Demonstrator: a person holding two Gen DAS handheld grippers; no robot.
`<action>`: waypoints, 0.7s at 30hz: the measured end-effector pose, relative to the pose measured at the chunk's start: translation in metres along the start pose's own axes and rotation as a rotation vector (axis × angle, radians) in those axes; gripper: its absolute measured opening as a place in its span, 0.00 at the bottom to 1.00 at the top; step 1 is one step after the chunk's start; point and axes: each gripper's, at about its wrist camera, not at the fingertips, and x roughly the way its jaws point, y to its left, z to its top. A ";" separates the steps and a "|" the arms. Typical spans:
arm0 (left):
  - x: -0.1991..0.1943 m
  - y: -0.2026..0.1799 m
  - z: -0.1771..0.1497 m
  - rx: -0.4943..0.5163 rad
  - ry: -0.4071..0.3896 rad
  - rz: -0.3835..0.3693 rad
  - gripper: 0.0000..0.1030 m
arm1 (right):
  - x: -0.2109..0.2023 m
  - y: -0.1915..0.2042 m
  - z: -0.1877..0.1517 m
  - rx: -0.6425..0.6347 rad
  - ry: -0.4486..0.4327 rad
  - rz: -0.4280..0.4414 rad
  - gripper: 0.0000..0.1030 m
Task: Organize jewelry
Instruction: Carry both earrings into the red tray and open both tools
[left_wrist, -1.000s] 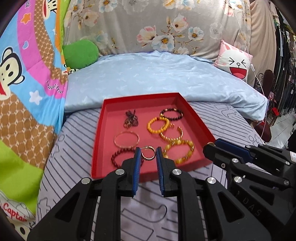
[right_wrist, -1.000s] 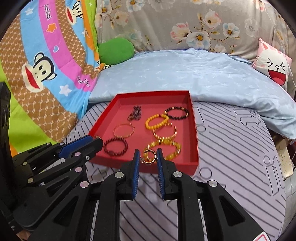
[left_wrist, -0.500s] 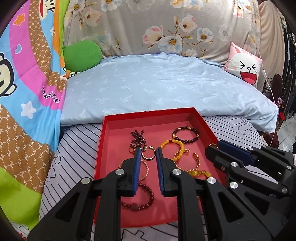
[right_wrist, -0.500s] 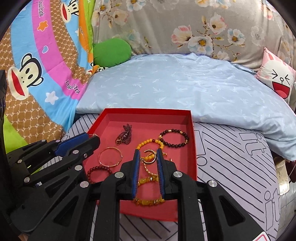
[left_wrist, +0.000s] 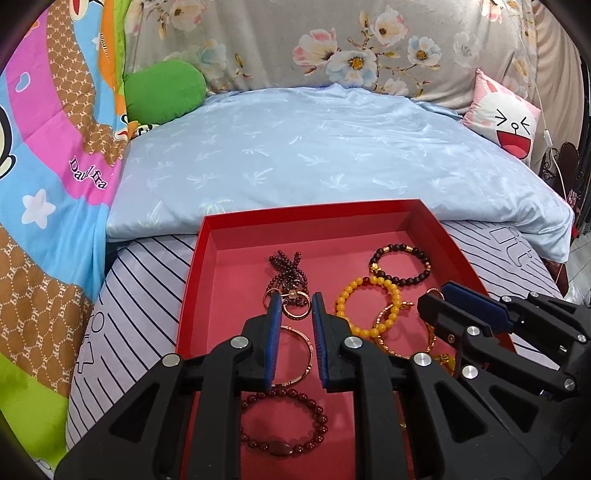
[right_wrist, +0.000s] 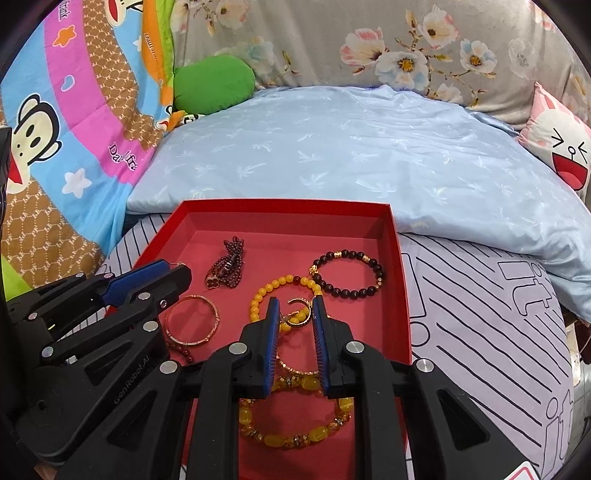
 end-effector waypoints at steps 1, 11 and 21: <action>0.002 0.000 0.000 0.000 0.002 0.000 0.16 | 0.002 0.000 0.000 0.000 0.002 -0.001 0.16; 0.017 0.000 -0.005 0.003 0.027 0.007 0.16 | 0.015 -0.002 -0.003 0.000 0.025 -0.009 0.17; 0.019 0.002 -0.006 0.000 0.030 0.020 0.30 | 0.013 -0.002 -0.003 -0.006 0.015 -0.017 0.21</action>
